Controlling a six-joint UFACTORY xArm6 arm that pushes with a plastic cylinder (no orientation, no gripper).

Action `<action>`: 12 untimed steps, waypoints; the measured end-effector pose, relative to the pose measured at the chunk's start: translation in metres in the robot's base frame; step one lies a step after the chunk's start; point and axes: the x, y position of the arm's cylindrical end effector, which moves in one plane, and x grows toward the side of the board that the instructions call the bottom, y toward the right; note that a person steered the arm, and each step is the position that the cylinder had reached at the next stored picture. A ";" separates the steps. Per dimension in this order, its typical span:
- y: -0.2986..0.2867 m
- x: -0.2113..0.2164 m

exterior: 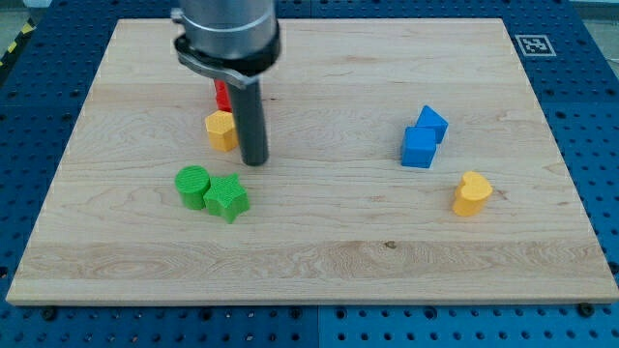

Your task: Push the yellow heart above the green star

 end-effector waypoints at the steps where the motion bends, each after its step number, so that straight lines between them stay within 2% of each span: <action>1: 0.056 0.034; 3: 0.184 0.099; 4: 0.241 0.086; 5: 0.264 0.061; 8: 0.250 0.043; 12: 0.212 0.051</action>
